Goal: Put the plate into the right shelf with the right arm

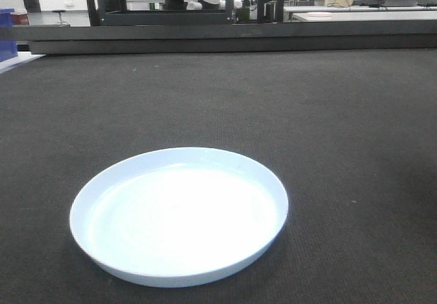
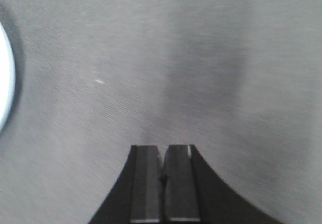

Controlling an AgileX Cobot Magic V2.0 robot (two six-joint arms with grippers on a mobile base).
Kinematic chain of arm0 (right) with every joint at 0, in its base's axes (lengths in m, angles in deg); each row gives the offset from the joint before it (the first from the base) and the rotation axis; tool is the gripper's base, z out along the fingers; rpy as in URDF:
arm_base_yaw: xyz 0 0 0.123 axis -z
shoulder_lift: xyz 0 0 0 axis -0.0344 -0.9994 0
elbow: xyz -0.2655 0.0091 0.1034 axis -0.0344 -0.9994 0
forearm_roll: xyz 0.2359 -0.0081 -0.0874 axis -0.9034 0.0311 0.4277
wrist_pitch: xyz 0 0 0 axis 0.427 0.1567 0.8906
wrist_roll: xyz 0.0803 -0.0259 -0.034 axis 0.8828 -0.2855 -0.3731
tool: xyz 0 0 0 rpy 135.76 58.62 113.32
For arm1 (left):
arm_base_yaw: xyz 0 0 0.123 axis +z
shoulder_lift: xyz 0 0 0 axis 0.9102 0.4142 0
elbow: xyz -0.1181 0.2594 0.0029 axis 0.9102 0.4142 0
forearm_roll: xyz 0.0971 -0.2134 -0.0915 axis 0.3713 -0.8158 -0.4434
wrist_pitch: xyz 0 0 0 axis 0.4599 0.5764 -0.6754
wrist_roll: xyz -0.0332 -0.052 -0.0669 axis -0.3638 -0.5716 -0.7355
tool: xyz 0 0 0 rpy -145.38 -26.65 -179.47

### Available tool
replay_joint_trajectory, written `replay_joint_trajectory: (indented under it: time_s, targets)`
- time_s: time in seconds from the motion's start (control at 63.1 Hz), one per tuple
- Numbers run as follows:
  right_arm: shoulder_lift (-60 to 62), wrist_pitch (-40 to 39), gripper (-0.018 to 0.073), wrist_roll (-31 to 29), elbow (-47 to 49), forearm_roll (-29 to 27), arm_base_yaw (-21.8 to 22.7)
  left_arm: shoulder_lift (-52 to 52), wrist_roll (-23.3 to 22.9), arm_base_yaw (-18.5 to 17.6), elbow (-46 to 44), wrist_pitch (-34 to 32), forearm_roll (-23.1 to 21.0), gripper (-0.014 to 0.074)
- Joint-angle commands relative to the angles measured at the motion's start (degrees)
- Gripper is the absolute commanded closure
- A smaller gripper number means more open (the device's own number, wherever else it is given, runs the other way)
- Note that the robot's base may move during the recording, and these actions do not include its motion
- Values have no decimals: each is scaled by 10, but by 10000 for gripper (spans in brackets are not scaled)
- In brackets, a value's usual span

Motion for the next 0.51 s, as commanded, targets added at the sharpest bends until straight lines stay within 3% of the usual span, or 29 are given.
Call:
replay_joint_trajectory:
  time_s: [0.0,0.143,0.174,0.317,0.491]
  targets:
    - [-37,-16,342,43,50,24,-38,-6,-4,-1,6,-52,-5,725]
    - [-119,16,-30,82,110,29,-93,-6,-4,-1,6,-52,-5,725]
    - [-134,30,-78,83,127,30,-106,-6,-4,-1,6,-52,-5,725]
    - [-212,71,-64,97,193,32,-150,-6,-4,-1,6,-52,-5,725]
    - [-281,97,-64,184,263,34,-181,-6,-4,-1,6,-52,-5,725]
